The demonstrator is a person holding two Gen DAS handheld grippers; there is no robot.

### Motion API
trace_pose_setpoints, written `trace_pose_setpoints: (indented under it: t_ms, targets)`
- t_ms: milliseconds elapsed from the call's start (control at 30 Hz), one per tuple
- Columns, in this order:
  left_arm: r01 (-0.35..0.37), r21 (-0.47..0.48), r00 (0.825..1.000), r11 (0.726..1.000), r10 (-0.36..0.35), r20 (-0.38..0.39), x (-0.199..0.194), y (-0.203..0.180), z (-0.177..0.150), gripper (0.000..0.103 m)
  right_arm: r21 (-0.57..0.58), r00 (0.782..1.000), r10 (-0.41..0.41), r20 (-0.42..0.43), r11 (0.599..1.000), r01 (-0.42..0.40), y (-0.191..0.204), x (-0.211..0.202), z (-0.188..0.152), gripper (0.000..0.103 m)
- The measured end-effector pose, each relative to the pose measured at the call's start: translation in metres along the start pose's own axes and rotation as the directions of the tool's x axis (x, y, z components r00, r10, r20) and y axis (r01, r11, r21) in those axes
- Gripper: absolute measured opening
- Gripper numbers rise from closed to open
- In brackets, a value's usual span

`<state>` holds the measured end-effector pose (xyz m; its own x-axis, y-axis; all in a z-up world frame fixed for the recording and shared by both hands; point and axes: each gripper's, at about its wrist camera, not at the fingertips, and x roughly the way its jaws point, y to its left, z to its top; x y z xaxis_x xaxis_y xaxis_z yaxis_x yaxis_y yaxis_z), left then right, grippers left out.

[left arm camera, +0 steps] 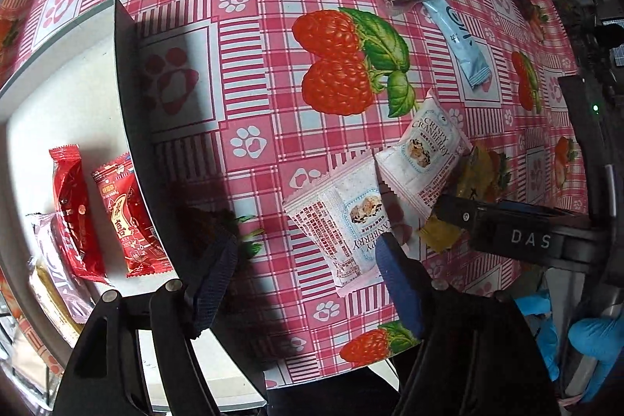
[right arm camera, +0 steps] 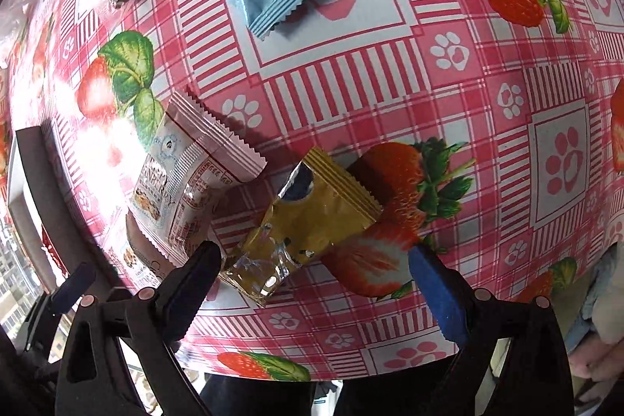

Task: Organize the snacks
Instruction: 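Grasp a white Crispy Cranberry packet with the left tool while the right tool grasps a gold packet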

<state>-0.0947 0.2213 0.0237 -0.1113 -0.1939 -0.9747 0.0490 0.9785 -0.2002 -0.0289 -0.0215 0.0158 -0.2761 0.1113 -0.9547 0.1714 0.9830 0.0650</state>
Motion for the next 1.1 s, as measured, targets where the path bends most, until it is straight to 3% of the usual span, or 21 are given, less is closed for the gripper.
trace_pose_setpoints:
  t_ms: [133, 267, 400, 533, 633, 767, 967, 1100]
  targets:
    - [-0.015, -0.026, 1.000, 1.000, 0.015, -0.005, 0.005, -0.003, -0.002, 0.077, -0.073, 0.992, -0.121, 0.029, 0.990, 0.123, -0.004, 0.006, -0.007, 0.099]
    - [-0.036, -0.056, 0.999, 0.998, 0.036, -0.009, 0.009, -0.005, -0.002, 0.077, -0.030, 0.995, -0.095, 0.011, 0.995, 0.095, -0.033, 0.009, -0.009, 0.102]
    - [-0.042, -0.096, 0.999, 0.994, 0.042, 0.003, 0.009, -0.007, -0.004, 0.078, -0.073, 0.995, -0.104, 0.011, 0.992, 0.105, -0.042, 0.005, -0.006, 0.102]
    - [-0.081, -0.125, 0.996, 0.989, 0.084, 0.024, 0.009, -0.013, -0.007, 0.078, -0.119, 0.992, -0.124, 0.015, 0.985, 0.125, -0.032, 0.006, 0.001, 0.102]
    - [-0.102, -0.143, 0.994, 0.984, 0.107, 0.032, 0.009, -0.017, -0.007, 0.079, -0.187, 0.988, -0.151, 0.037, 0.970, 0.155, -0.002, 0.013, 0.008, 0.102]
    - [-0.091, -0.185, 0.995, 0.979, 0.096, 0.022, 0.015, -0.026, -0.006, 0.080, -0.229, 0.988, -0.149, 0.025, 0.962, 0.151, 0.027, 0.014, 0.016, 0.103]
    - [-0.139, -0.190, 0.990, 0.972, 0.143, 0.006, 0.017, -0.040, -0.009, 0.080, -0.256, 0.989, -0.142, 0.049, 0.955, 0.150, 0.037, 0.012, 0.019, 0.103]
    - [-0.127, -0.239, 0.992, 0.963, 0.123, -0.030, 0.030, -0.036, -0.010, 0.081, -0.265, 0.987, -0.134, 0.089, 0.952, 0.153, 0.042, 0.011, 0.010, 0.103]
